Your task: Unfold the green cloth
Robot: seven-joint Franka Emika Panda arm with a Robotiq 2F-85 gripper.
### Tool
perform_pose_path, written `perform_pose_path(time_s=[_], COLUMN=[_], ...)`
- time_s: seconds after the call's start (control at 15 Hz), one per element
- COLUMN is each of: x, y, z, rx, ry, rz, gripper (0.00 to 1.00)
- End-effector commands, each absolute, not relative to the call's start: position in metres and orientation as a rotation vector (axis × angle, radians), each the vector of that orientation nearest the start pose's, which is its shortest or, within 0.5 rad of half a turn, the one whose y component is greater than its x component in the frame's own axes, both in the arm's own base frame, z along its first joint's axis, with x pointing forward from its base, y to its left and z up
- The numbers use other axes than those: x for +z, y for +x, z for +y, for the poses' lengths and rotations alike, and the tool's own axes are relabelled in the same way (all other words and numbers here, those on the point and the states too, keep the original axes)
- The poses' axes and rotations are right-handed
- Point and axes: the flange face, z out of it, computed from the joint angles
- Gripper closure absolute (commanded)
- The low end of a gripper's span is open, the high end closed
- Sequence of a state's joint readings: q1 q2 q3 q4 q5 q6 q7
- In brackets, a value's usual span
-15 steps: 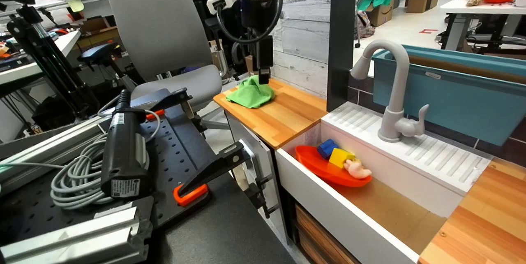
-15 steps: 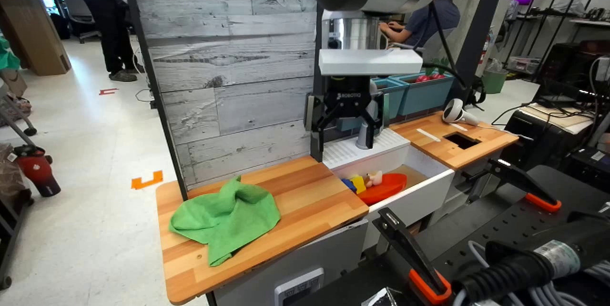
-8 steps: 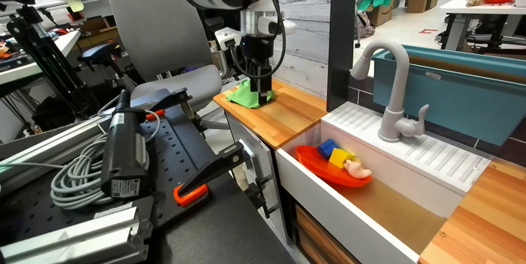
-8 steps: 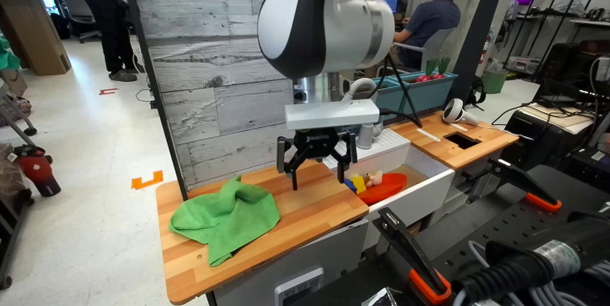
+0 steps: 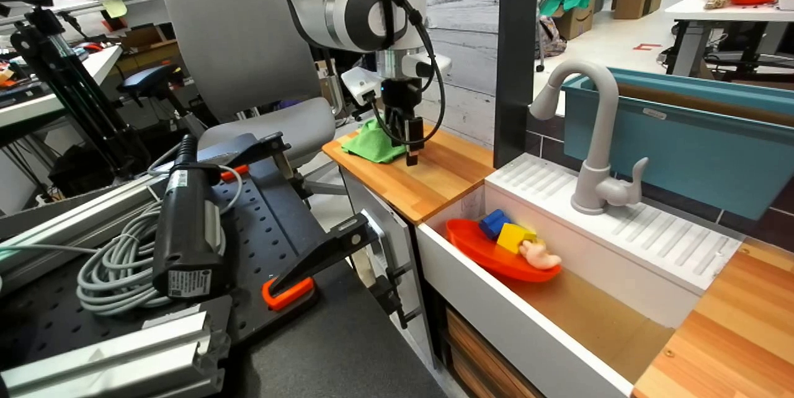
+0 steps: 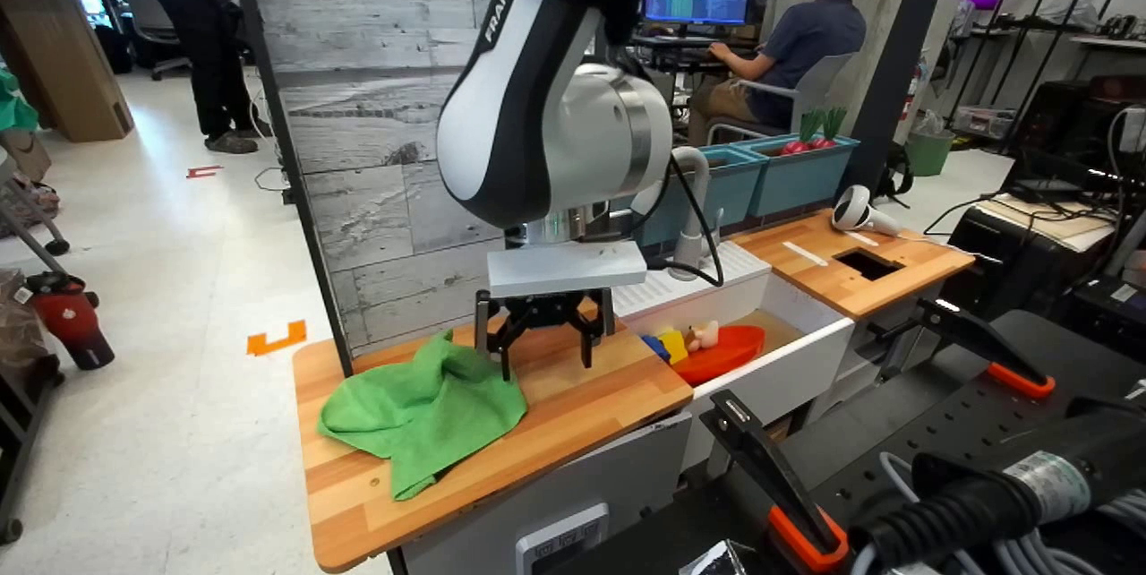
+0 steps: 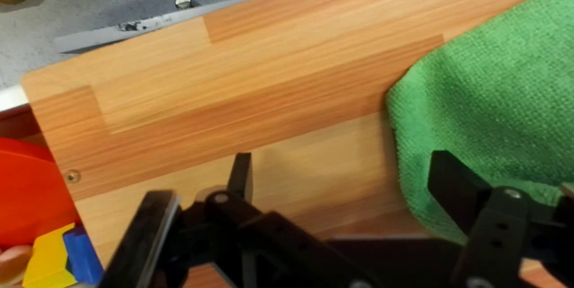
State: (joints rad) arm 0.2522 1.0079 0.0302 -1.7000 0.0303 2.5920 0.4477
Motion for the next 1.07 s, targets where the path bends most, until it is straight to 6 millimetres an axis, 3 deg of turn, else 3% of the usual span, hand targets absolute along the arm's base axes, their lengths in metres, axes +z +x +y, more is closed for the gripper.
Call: perform_pose_path(time_s=[0.0,0.33,0.67,0.8,1.0], x=[-0.016,-0.024,-0.014,-0.008,0.005], y=[0.61,0.616,0.62,0.618,0.607], z=[0.19,0.193,0.173,0.16,0.139], rx=[0.119,0.109,0.078,0.059,-0.011], ry=[-3.115,-3.123,-3.117,-3.111,-3.099], rz=[0.265,0.245,0.277,0.299,0.349], gripper=[0.17,0.58,0.96,1.0,0.97])
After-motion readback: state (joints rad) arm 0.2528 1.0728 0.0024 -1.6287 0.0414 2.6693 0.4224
